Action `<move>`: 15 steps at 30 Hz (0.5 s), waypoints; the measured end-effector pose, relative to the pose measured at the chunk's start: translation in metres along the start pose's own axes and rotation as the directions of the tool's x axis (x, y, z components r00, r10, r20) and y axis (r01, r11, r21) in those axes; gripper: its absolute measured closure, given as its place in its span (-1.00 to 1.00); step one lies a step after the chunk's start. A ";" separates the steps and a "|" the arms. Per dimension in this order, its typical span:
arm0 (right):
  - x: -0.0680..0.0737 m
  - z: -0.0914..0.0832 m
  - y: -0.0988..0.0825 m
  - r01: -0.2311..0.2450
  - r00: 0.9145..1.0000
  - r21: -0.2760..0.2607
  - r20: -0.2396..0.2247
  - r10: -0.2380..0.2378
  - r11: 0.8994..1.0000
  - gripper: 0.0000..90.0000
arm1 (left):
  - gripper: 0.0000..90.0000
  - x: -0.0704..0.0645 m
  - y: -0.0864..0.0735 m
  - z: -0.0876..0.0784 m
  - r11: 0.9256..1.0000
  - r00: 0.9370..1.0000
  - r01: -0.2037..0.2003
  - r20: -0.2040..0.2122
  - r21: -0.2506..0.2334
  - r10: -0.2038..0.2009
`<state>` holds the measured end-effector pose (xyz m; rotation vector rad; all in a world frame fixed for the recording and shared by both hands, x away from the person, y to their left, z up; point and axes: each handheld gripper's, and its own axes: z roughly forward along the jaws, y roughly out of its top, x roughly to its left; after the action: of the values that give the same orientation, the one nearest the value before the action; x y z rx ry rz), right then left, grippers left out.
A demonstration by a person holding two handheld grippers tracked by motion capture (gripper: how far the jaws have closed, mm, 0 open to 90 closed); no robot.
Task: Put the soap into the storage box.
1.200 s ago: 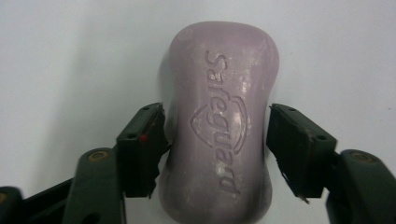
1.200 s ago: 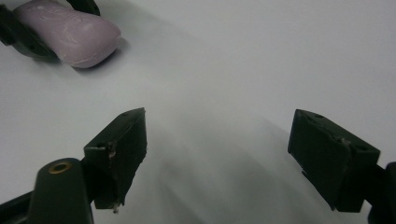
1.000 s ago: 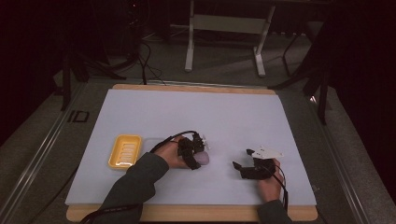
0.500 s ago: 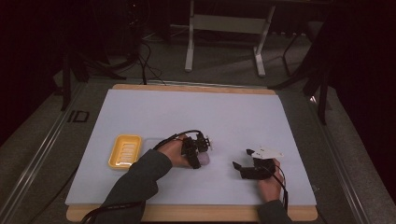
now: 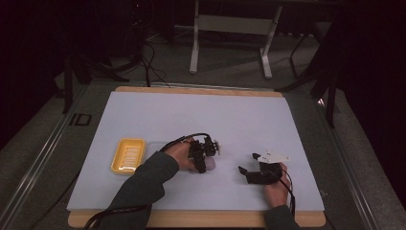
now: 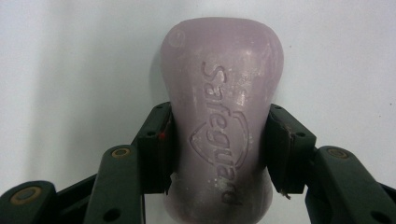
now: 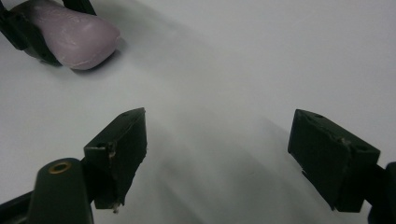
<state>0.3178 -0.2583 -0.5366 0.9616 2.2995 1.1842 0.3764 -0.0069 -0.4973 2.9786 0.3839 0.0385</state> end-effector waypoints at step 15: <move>0.000 0.000 0.000 0.004 1.000 0.000 0.001 -0.004 1.000 -0.57 | 0.10 0.006 -0.006 -0.008 0.998 0.998 0.054 -0.008 -0.019 -0.054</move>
<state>0.3179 -0.2584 -0.5365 0.9575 2.2990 1.1819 0.3801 0.0009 -0.4903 2.9491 0.4625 0.0487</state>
